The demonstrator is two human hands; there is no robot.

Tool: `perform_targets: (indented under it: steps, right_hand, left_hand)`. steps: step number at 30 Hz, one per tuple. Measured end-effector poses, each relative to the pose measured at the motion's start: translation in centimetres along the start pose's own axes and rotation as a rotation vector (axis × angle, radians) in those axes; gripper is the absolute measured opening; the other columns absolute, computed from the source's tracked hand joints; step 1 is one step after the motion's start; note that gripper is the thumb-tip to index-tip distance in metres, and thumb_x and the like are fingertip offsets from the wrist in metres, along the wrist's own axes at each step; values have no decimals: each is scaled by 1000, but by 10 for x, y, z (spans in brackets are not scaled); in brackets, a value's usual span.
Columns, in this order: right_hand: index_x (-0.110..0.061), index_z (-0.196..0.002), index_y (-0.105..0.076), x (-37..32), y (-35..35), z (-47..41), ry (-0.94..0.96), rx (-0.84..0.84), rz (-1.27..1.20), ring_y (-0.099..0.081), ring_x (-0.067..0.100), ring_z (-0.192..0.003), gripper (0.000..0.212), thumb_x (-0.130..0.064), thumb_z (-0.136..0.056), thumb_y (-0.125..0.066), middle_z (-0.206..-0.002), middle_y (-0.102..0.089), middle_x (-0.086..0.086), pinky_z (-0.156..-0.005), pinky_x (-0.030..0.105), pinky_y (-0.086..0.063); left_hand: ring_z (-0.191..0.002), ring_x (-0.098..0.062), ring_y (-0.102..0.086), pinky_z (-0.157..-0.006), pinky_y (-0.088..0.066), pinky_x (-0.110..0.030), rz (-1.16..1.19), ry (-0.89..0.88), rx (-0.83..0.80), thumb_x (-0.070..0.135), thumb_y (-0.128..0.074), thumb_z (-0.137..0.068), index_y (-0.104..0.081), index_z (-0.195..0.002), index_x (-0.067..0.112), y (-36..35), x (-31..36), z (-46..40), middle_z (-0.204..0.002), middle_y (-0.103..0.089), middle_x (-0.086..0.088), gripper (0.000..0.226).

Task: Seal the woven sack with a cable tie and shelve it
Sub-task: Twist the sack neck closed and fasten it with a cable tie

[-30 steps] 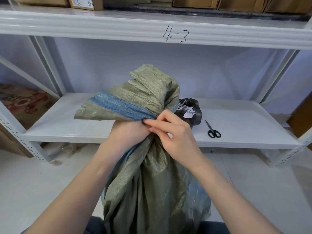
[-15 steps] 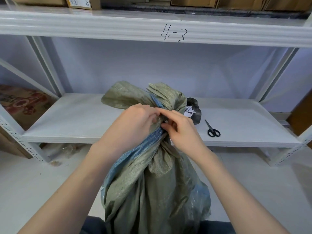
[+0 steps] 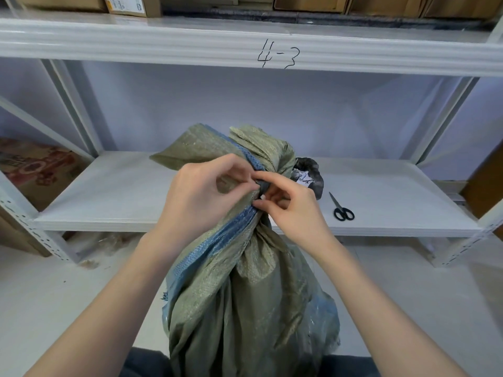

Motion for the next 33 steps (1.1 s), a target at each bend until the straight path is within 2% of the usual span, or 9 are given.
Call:
perform_targets:
  steps: [2, 3, 6, 9, 13, 18, 22, 26, 33]
  right_hand:
    - [-31, -112, -65, -3, -1, 0, -2, 6, -41, -60, 25, -74, 45, -3, -77, -71, -76, -64, 5, -75, 40, -54]
    - [-29, -113, -65, -4, -1, 1, 4, 3, -51, -63, 20, -77, 44, -3, -77, -70, -80, -67, 1, -78, 40, -55]
    - [-32, -107, -65, -7, -2, 3, 35, 1, -98, -68, 14, -90, 41, -3, -78, -67, -95, -71, -7, -84, 41, -56]
    - [-38, -94, -56, -8, -1, 4, 36, 40, -159, -68, 18, -81, 43, 1, -79, -66, -87, -70, 5, -79, 40, -58]
    - [-26, -86, -43, -8, 2, 5, 0, 105, -276, -65, 13, -68, 43, 7, -76, -67, -75, -68, 6, -74, 30, -57]
    - [-16, -76, -57, -9, 6, 5, -10, 134, -295, -67, 12, -73, 25, 6, -76, -69, -73, -67, -1, -73, 22, -55]
    - [-16, -76, -61, -8, 6, 5, -2, 147, -303, -66, 10, -73, 22, 4, -76, -70, -75, -67, -2, -72, 19, -54]
    - [-17, -76, -62, -8, 7, 5, -5, 157, -299, -65, 7, -72, 21, 2, -77, -70, -75, -67, -2, -71, 16, -52]
    - [-14, -78, -65, -8, 6, 6, -10, 150, -273, -66, 9, -72, 16, 2, -77, -70, -76, -68, -3, -74, 19, -54]
  left_hand:
    - [-73, -6, -66, -72, -54, -31, 136, 54, -32, 20, -78, -72, -66, -92, 20, -3, 2, 1, -70, -71, 13, 23]
    - [-74, -7, -67, -73, -54, -29, 175, 64, -54, 20, -79, -71, -68, -90, 20, -6, 2, 1, -70, -71, 11, 23]
    - [-77, -7, -63, -76, -49, -24, 239, 50, -96, 20, -79, -70, -73, -79, 20, -12, -1, 0, -78, -68, 8, 11]
    - [-79, -7, -61, -77, -47, -22, 248, 40, -77, 20, -73, -75, -76, -84, 20, -15, -6, 0, -81, -67, 5, 9]
    - [-83, -7, -57, -77, -40, -9, 181, 41, -12, 17, -68, -80, -72, -94, 27, -13, -11, 0, -84, -61, 1, 17]
    - [-77, -5, -52, -69, -36, -8, 121, 34, -22, 13, -67, -83, -72, -98, 24, -10, -17, 0, -82, -56, 0, 20]
    - [-79, -5, -50, -69, -35, -5, 38, -12, -41, 10, -68, -81, -72, -100, 22, -11, -18, 0, -80, -53, -1, 23]
    - [-72, 2, -47, -66, -34, -6, -8, -42, -52, 11, -68, -81, -73, -101, 20, -14, -20, 0, -80, -50, 1, 23]
    - [-70, 7, -46, -65, -34, -6, -38, -54, -42, 11, -69, -80, -73, -100, 20, -16, -23, 0, -80, -51, -1, 22]
Point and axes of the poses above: each hand's wrist, its own z-axis away from the middle knuckle, its own y-axis out of the back of the hand, x = y × z, the point moved 2 cm from there along -z, towards the middle knuckle
